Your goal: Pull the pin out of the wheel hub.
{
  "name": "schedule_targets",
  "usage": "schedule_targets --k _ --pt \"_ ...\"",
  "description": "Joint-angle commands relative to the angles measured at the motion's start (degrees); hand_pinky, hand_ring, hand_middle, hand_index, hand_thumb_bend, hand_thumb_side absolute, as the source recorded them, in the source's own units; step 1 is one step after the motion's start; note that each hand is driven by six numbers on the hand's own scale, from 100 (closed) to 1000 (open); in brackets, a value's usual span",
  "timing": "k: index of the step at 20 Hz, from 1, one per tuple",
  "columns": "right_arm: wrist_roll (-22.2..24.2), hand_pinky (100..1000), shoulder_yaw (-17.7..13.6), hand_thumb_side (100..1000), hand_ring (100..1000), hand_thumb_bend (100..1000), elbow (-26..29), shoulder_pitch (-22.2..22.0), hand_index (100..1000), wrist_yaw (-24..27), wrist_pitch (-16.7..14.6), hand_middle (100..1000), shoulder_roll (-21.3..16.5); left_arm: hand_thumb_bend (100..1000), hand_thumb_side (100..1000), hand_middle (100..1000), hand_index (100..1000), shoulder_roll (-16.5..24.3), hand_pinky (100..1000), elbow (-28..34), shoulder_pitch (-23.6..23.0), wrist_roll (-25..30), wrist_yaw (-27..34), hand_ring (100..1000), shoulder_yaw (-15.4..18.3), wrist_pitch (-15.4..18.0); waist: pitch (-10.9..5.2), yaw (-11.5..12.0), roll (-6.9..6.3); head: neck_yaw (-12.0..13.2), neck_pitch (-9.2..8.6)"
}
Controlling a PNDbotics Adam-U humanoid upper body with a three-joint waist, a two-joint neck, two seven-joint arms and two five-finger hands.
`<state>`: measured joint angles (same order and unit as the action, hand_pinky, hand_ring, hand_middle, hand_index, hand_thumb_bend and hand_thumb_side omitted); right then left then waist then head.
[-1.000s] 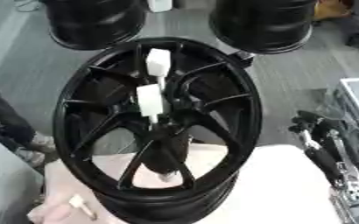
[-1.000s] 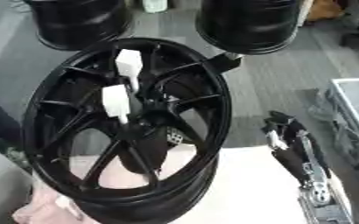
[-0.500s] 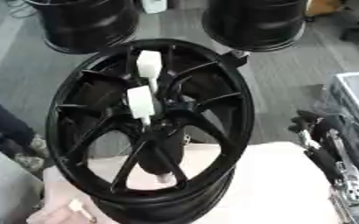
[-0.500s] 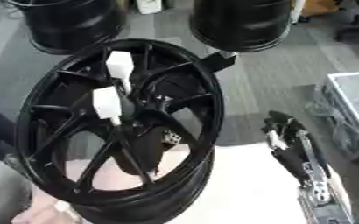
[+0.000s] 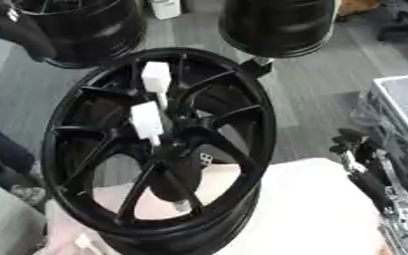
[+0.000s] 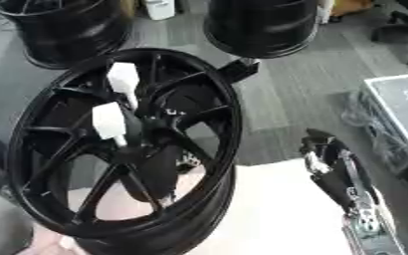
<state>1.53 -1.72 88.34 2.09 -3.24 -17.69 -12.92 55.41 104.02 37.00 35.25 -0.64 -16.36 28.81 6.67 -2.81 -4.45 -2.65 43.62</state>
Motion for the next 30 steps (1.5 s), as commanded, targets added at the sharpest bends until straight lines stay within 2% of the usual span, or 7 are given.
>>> schedule_targets --k 1,5,9,12,19,30 --pt "0.3 768 0.1 512 662 100 0.5 0.7 804 0.3 -0.2 666 -1.4 672 560 696 837 -3.5 714 -4.0 3.9 6.3 -5.7 644 -4.4 2.7 -1.0 -0.1 0.08 0.1 -0.79" --pt "0.4 768 0.1 513 662 100 0.4 0.8 804 0.4 -0.2 666 -1.4 647 531 693 833 -8.4 705 -9.9 6.7 8.0 -12.7 636 -7.1 3.4 -1.08 -0.3 0.01 0.1 -0.83" --pt "0.6 768 0.2 512 662 100 0.4 0.9 804 0.5 -0.2 666 -1.4 660 534 668 822 -13.0 691 -16.7 8.2 7.4 -18.9 612 -7.9 4.2 -1.04 -0.4 0.08 0.1 -1.12" --pt "0.6 768 0.2 513 661 100 0.4 1.0 804 0.5 -0.2 666 -1.3 687 554 664 818 -14.9 685 -19.5 8.9 6.3 -21.5 605 -8.5 5.3 -0.99 -0.5 0.13 0.2 -1.22" --pt "0.7 768 0.3 513 661 100 0.3 1.1 804 0.6 -0.2 666 -1.3 709 581 645 808 -17.1 674 -21.7 9.5 5.6 -23.7 587 -9.4 6.9 -0.94 -0.6 0.13 0.5 -1.26" --pt "0.9 768 0.5 514 660 100 0.3 1.6 803 0.7 -0.3 665 -1.1 635 537 578 772 -19.7 643 -23.4 10.4 5.0 -25.4 530 -9.8 6.7 -0.69 -1.1 0.17 0.8 -1.42"
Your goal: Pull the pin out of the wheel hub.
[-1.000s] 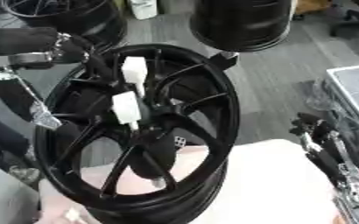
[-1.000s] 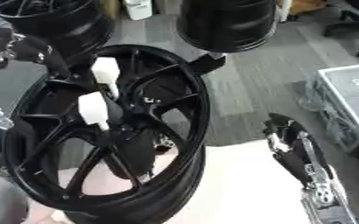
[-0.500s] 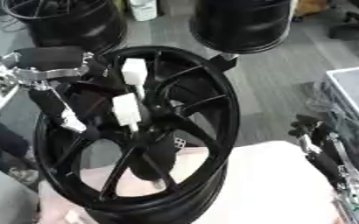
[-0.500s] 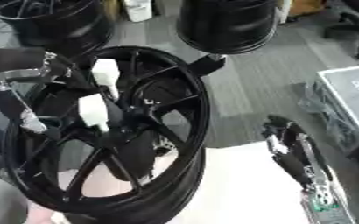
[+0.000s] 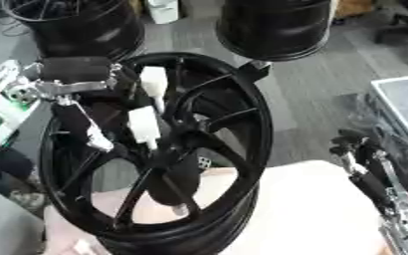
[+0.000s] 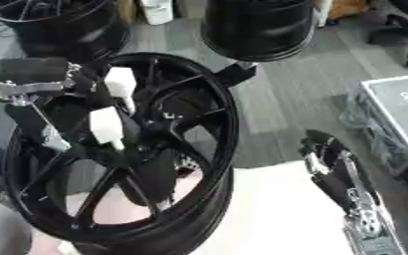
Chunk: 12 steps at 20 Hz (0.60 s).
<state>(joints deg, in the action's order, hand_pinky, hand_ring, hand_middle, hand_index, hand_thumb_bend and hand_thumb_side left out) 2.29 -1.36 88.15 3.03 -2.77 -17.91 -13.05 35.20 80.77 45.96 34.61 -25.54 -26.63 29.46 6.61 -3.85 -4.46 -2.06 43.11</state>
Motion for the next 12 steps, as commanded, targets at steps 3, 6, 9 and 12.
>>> schedule_targets --k 3,6,9,12 --pt "0.1 768 0.1 514 660 100 0.5 0.8 803 0.3 0.0 663 -0.9 625 532 559 763 -0.1 633 -0.7 1.8 5.3 -0.9 515 0.5 6.0 -0.52 -0.3 0.25 0.3 -1.0" --pt "0.1 768 0.0 515 660 100 0.5 0.9 803 0.4 0.0 663 -0.9 615 523 545 750 -0.4 626 -1.1 1.9 4.8 -1.5 503 0.5 5.9 -0.47 -0.4 0.25 0.3 -1.05" --pt "0.2 768 0.0 514 657 100 0.5 1.1 803 0.3 -0.1 662 -0.8 596 502 526 736 -0.8 617 -1.5 2.0 4.3 -1.9 488 0.5 5.9 -0.44 -0.5 0.23 0.3 -1.07" --pt "0.1 768 -0.2 513 653 100 0.5 1.1 803 0.4 -0.1 660 -0.8 574 473 503 715 -1.0 606 -1.8 2.0 3.6 -2.1 470 0.6 5.7 -0.43 -0.6 0.22 0.3 -1.11"
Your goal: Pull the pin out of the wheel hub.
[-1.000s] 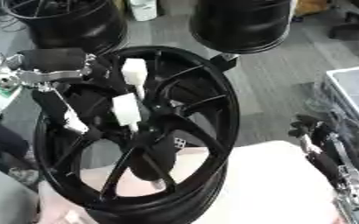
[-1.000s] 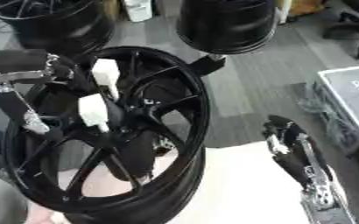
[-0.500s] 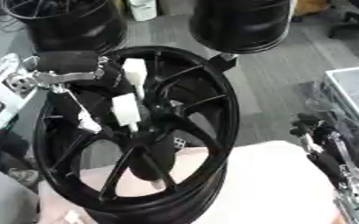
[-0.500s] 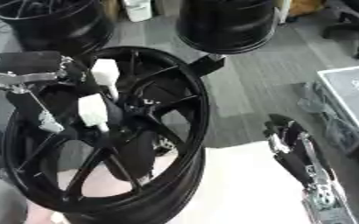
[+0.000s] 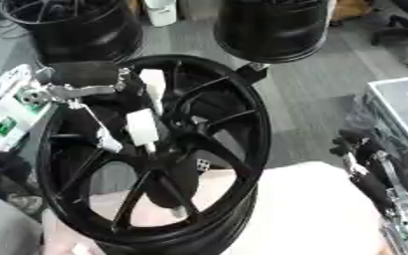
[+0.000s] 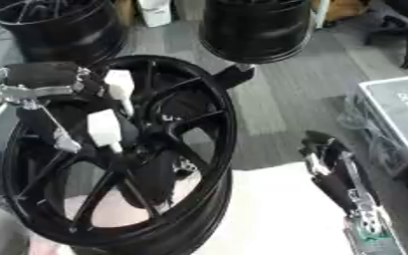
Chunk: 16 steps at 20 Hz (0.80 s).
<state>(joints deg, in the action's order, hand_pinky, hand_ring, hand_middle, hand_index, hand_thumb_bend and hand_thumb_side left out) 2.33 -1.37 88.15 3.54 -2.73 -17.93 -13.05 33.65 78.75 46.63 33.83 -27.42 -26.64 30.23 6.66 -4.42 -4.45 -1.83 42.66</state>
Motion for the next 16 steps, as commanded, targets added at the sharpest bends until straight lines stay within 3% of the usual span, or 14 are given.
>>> schedule_targets --k 1,16 --pt "0.1 768 -0.3 513 652 100 0.5 0.6 803 0.4 -0.1 660 -0.8 561 459 493 705 0.6 601 0.2 1.4 4.0 -0.2 462 0.6 4.9 -0.47 -0.1 0.21 0.1 -0.67" --pt "-1.7 768 -2.4 510 654 100 0.9 0.5 803 0.4 -0.3 665 -0.9 425 322 411 610 1.0 573 1.4 1.3 1.4 2.9 402 0.8 2.8 -0.51 -0.1 0.35 0.3 -0.7"
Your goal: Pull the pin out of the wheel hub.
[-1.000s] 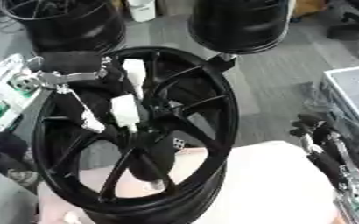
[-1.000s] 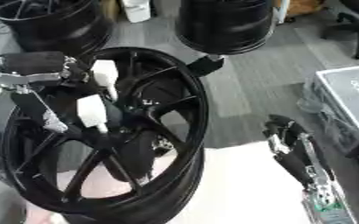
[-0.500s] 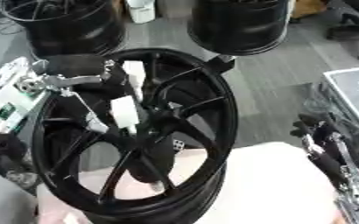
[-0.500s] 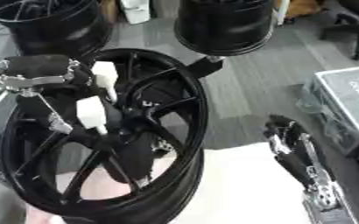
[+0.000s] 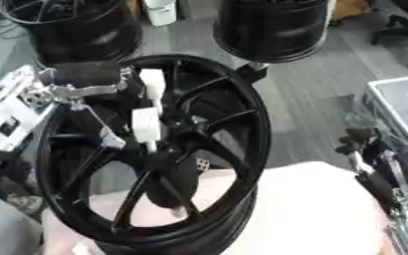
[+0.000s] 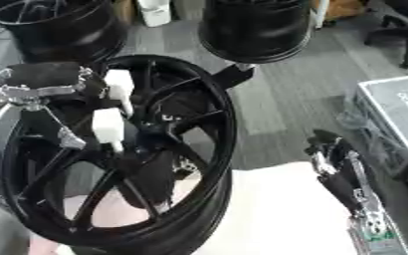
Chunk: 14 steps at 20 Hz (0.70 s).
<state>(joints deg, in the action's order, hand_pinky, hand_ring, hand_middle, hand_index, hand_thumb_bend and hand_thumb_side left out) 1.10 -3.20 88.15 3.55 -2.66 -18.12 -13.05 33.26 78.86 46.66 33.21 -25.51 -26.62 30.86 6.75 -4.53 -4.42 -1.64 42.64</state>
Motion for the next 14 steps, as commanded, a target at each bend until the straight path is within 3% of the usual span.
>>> schedule_targets --k 1,7,11,14 --pt "-0.6 768 -0.7 510 654 100 0.9 0.5 803 0.3 -0.1 665 -0.9 414 311 401 599 1.4 569 1.4 1.3 1.9 1.3 396 0.9 2.0 -0.6 0.0 0.33 0.1 -0.67" --pt "-0.9 768 -1.0 510 654 100 1.0 0.3 803 0.2 -0.1 665 -0.9 422 306 392 590 1.8 568 2.4 1.3 1.7 2.7 392 1.1 1.0 -0.61 0.2 0.4 0.0 -0.66" --pt "-1.0 768 -1.1 509 654 100 1.0 0.3 803 0.2 0.0 665 -1.0 547 466 463 660 2.1 598 3.1 1.2 4.6 2.5 451 0.5 1.6 -0.63 0.3 0.42 0.0 -0.65" --pt "-1.1 768 -1.2 509 654 100 1.0 0.3 803 0.1 0.0 665 -1.0 619 538 534 711 2.0 624 3.4 1.2 7.2 3.0 502 0.3 2.8 -0.61 0.3 0.43 0.0 -0.66"
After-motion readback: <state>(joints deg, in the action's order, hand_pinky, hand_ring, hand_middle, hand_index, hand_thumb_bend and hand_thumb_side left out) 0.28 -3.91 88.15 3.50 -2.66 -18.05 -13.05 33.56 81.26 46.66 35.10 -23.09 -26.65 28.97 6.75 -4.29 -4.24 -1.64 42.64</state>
